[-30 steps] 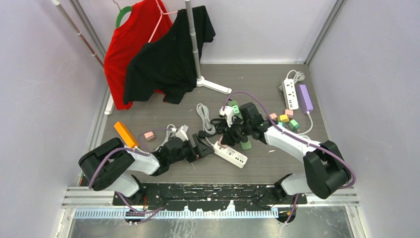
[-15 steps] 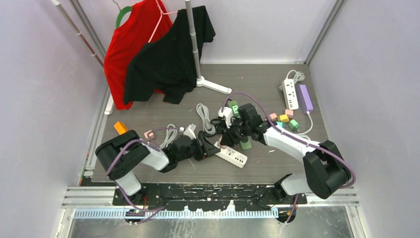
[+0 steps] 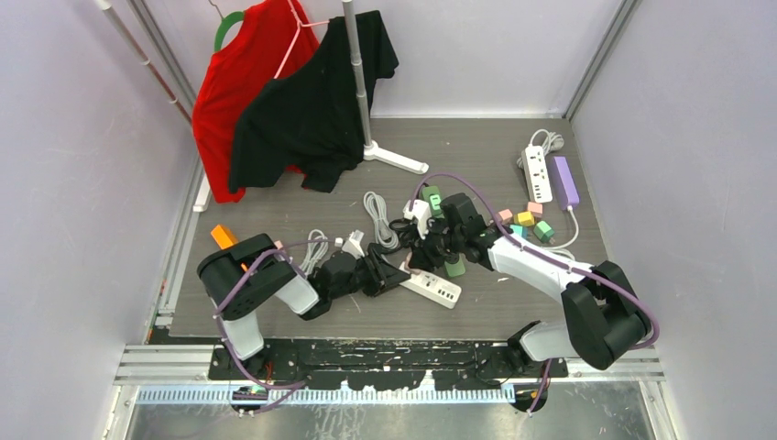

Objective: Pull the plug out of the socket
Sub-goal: Remove the plug from the socket.

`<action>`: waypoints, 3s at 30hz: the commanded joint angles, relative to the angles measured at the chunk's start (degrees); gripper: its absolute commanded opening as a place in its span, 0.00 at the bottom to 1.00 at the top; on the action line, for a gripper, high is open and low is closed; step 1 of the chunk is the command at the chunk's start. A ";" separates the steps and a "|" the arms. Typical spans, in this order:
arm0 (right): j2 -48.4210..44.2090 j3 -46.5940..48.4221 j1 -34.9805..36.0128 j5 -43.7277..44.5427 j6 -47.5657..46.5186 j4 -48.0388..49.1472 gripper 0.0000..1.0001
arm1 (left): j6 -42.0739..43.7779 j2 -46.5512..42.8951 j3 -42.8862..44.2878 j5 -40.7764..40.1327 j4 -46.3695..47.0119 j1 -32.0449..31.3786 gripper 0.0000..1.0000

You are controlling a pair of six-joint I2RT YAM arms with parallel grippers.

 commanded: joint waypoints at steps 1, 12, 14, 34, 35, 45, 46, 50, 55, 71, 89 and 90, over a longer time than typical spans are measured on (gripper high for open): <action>-2.43 0.49 1.10 -3.50 0.96 3.97 0.01 | 1.93 -0.19 -2.49 -4.39 5.84 -0.28 0.00; -2.67 0.51 0.49 -6.72 5.35 5.60 0.01 | 0.21 0.32 -3.63 -4.65 10.68 -0.25 0.38; -2.75 0.45 0.40 -6.82 5.35 5.65 0.01 | -0.24 1.07 -3.69 -4.46 11.69 -0.26 0.39; -2.67 -1.25 2.20 -7.94 3.96 7.18 0.01 | -2.75 4.21 -4.06 -5.04 17.70 -0.26 0.03; -2.68 -1.44 2.76 -7.55 3.87 7.41 0.01 | -2.55 4.33 -3.98 -4.94 17.72 -0.25 0.00; -1.29 -0.16 4.72 -0.64 11.35 10.24 0.01 | -0.56 4.53 -3.08 -3.98 17.44 -0.26 0.00; -1.27 0.33 3.81 -0.33 11.70 9.59 0.01 | -0.27 4.38 -3.34 -4.16 17.49 -0.31 0.00; -2.04 0.37 1.03 -1.73 9.68 7.57 0.01 | 0.16 4.26 -4.75 -4.90 18.26 -0.14 0.00; -3.29 -1.76 2.49 -4.33 6.49 8.14 0.01 | 0.16 4.98 -5.69 -4.93 20.29 0.43 0.00; -4.57 -1.47 1.39 1.38 7.60 9.29 0.01 | 2.78 2.17 -4.82 -4.97 14.66 0.20 0.00; -3.78 -1.34 -0.31 7.59 11.76 12.00 0.01 | 3.33 0.37 -5.31 -5.08 12.34 0.96 0.00; -4.22 -1.48 -1.27 4.00 11.70 11.43 0.01 | 3.38 0.23 -5.69 -4.78 12.62 1.43 0.00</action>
